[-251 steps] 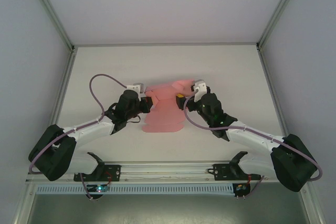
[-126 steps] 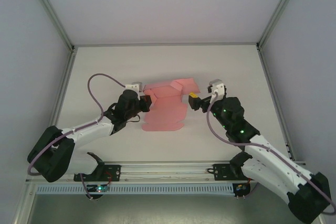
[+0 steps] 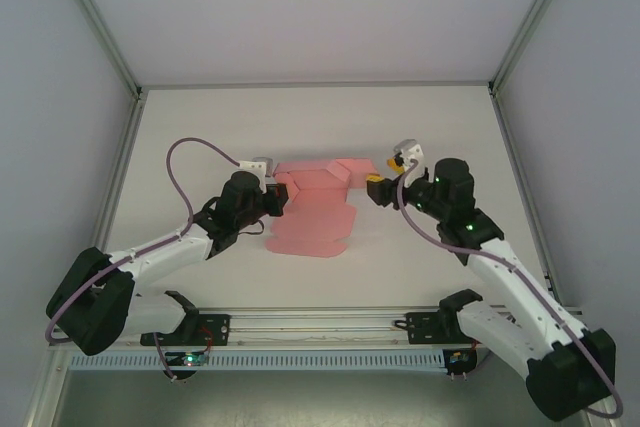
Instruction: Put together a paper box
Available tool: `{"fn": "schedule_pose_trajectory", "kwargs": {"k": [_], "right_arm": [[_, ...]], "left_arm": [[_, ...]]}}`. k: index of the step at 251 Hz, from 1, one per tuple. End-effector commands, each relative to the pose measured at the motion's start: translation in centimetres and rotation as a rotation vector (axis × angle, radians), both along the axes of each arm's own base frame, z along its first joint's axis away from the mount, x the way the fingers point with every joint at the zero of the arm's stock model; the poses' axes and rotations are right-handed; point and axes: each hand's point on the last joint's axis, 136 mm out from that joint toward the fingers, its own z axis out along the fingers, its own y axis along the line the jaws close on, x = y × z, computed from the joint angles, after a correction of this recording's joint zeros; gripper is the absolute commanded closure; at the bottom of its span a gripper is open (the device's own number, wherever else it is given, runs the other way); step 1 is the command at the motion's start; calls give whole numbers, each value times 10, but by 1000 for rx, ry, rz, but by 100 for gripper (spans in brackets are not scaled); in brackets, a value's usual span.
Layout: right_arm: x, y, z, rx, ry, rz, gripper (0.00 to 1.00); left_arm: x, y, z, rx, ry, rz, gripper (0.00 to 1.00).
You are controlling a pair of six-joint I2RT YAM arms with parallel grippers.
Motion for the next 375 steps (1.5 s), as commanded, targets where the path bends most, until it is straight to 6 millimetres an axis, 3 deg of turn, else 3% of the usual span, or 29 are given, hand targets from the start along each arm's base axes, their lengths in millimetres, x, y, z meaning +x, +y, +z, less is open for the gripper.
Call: {"fn": "schedule_pose_trajectory", "kwargs": {"k": [1, 81, 130, 161, 232, 289, 375], "right_arm": [[3, 12, 10, 7, 2, 65, 44], [8, 27, -3, -29, 30, 75, 70], [13, 27, -5, -105, 21, -34, 96], [19, 21, -8, -201, 17, -157, 100], [27, 35, -18, -411, 2, -285, 100], [46, 16, -18, -620, -38, -526, 100], [62, 43, -21, -611, -55, -523, 100]], "left_arm": [[-1, -2, 11, -4, -30, -24, 100], [2, -4, 15, -12, -34, -25, 100], [5, -8, 16, -23, -25, -25, 100], [7, -10, 16, -34, -16, -26, 100], [9, -21, 16, -66, 4, -58, 100], [7, -23, 18, -83, 3, -65, 100], [6, -26, 18, -106, 8, -76, 100]]}}
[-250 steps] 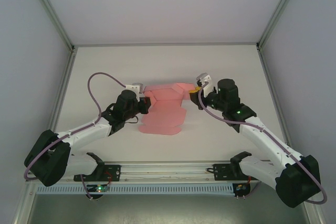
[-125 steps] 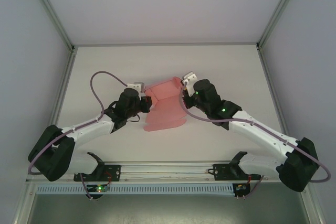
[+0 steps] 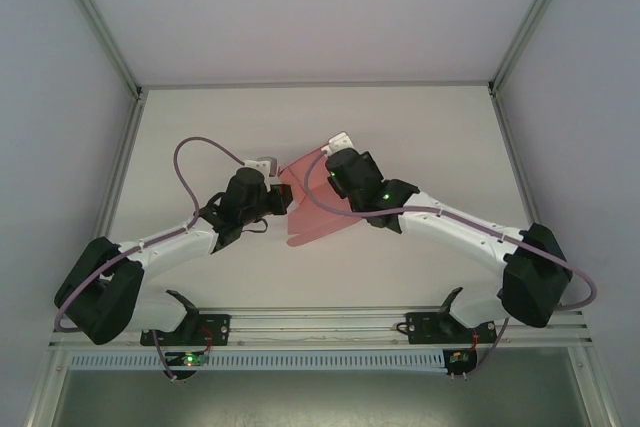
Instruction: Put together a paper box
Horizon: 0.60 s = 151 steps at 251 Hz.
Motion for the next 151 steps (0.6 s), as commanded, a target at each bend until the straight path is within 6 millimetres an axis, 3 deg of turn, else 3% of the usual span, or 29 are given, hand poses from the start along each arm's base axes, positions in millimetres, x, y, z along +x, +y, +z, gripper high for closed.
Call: {"fn": "schedule_pose_trajectory", "kwargs": {"k": [1, 92, 113, 151], "right_arm": [[11, -11, 10, -63, -63, -107, 100], [20, -38, 22, -253, -150, -280, 98], [19, -22, 13, -169, -96, -185, 97], [5, 30, 0, 62, 18, 92, 93]], "left_arm": [[5, -14, 28, -62, -81, -50, 100], [0, -14, 27, -67, -81, -56, 100], [1, -12, 25, -60, -77, -46, 100], [3, -13, 24, -60, -75, -41, 100]]}}
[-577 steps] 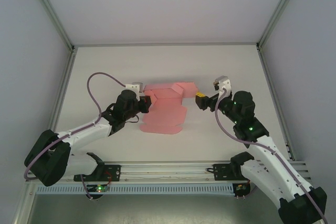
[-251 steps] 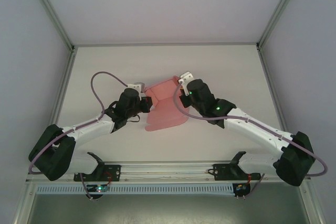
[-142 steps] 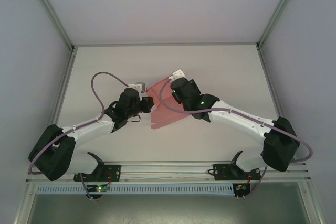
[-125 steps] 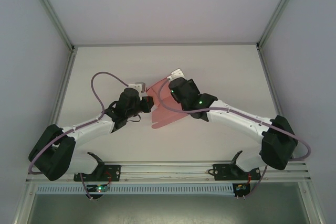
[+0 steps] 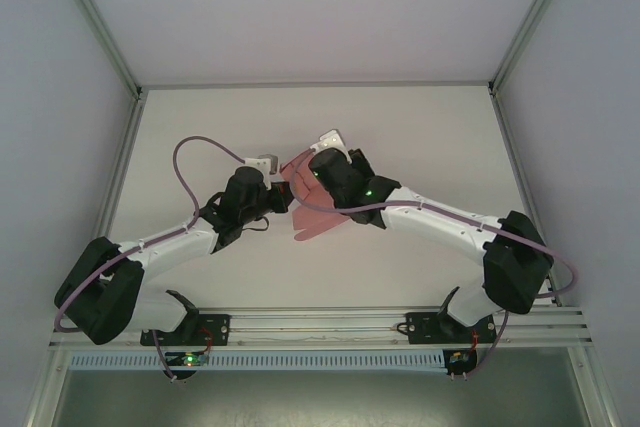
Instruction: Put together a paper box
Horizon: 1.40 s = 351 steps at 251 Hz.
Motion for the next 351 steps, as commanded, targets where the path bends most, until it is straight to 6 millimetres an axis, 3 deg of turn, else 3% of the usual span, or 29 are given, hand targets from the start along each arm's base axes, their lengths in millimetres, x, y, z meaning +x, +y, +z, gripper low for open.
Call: {"fn": "schedule_pose_trajectory", "kwargs": {"k": [1, 22, 86, 128, 171, 188, 222, 237, 253, 287, 317, 335, 351], "right_arm": [[-8, 23, 0, 137, 65, 161, 93], [-16, 35, -1, 186, 103, 231, 87], [-38, 45, -2, 281, 185, 351, 79], [-42, 40, -1, 323, 186, 358, 73], [-58, 54, -1, 361, 230, 472, 55], [-55, 44, 1, 347, 208, 444, 54], [-40, 8, 8, 318, 134, 298, 56], [-38, -5, 10, 299, 112, 251, 60], [-36, -17, 10, 283, 100, 214, 72], [-33, -41, 13, 236, 73, 121, 82], [-31, -56, 12, 211, 62, 64, 82], [-31, -62, 12, 210, 60, 47, 72], [-33, -68, 12, 209, 64, 37, 71]], "left_arm": [[1, -8, 14, -23, -45, -31, 100], [2, -8, 13, -17, -45, -31, 100], [5, -6, 13, 0, -56, -16, 100], [7, -8, 16, -6, -63, -21, 100], [7, -9, 17, 0, -67, -28, 100], [7, -8, 17, 9, -73, -30, 100], [4, -5, 19, 16, -81, -26, 100], [4, -3, 19, 21, -83, -22, 100], [4, 0, 20, 30, -83, -11, 100], [3, 3, 23, 32, -94, -2, 100], [4, 5, 23, 40, -95, 8, 100], [4, 6, 22, 48, -93, 13, 100], [4, 7, 20, 55, -89, 17, 100]]}}
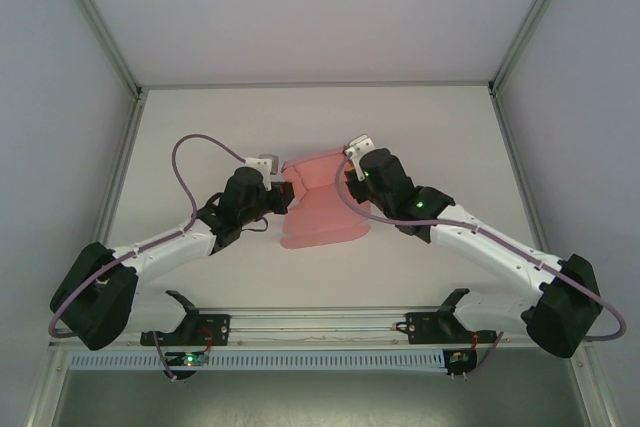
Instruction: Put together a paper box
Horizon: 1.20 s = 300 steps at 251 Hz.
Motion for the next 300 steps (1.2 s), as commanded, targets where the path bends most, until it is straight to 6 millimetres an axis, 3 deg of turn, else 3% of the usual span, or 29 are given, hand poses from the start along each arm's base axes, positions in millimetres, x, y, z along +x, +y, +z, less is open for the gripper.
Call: {"fn": "schedule_pose_trajectory", "kwargs": {"k": [1, 72, 100, 138, 195, 210, 237, 268, 284, 300], "right_arm": [[4, -41, 0, -58, -19, -148, 71], [-8, -51, -4, -23, 28, -121, 72], [-11, -55, -8, -32, 53, -126, 79], [-6, -73, -11, -110, 63, -219, 87], [4, -99, -12, -248, 58, -361, 89], [5, -94, -15, -243, 67, -344, 88], [6, -75, -15, -169, 75, -257, 77], [2, -54, -3, -76, 50, -142, 72], [0, -51, 7, -38, 26, -116, 64], [-4, -53, 15, -14, 9, -98, 64]], "left_arm": [[6, 4, 13, 14, -45, 28, 100], [5, 12, 14, 27, -57, 57, 100], [4, 14, 14, 32, -56, 64, 100], [2, 15, 16, 26, -62, 63, 100], [-1, 18, 19, 25, -70, 69, 100], [-1, 18, 19, 27, -71, 66, 100], [-1, 17, 17, 29, -68, 63, 100], [0, 17, 15, 33, -63, 63, 100], [0, 16, 15, 31, -69, 55, 100], [0, 16, 14, 30, -70, 52, 100]]}}
